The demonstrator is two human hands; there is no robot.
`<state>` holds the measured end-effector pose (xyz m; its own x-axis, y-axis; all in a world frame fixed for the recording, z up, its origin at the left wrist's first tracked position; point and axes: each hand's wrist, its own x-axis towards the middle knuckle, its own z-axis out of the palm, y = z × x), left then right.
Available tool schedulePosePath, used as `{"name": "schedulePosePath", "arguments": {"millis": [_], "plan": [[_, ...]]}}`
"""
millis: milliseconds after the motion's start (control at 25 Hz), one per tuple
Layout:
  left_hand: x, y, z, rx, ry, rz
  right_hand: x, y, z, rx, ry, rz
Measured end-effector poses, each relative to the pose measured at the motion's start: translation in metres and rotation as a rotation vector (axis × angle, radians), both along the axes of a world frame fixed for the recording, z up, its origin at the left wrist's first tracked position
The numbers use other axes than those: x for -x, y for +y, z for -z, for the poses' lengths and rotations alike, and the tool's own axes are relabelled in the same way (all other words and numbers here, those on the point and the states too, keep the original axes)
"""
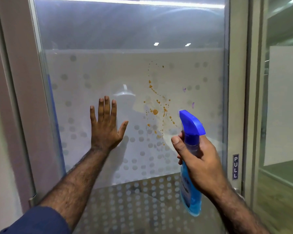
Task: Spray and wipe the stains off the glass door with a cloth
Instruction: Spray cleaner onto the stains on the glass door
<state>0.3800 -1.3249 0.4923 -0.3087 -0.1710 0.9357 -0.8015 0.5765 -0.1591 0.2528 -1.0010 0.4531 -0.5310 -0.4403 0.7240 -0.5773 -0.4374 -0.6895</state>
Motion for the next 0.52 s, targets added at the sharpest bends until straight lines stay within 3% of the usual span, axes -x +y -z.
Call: {"name": "schedulePosePath", "arguments": {"millis": [320, 440, 520], "plan": [[0.000, -0.001, 0.000, 0.005, -0.001, -0.008, -0.017, 0.011, 0.032, -0.137, 0.168, -0.054], [0.001, 0.000, 0.001, 0.012, 0.001, -0.007, -0.018, 0.009, 0.050, -0.147, 0.156, -0.017], [0.001, -0.001, 0.001, 0.005, -0.002, -0.009, -0.012, 0.010, 0.062, -0.113, 0.041, -0.009]]}}
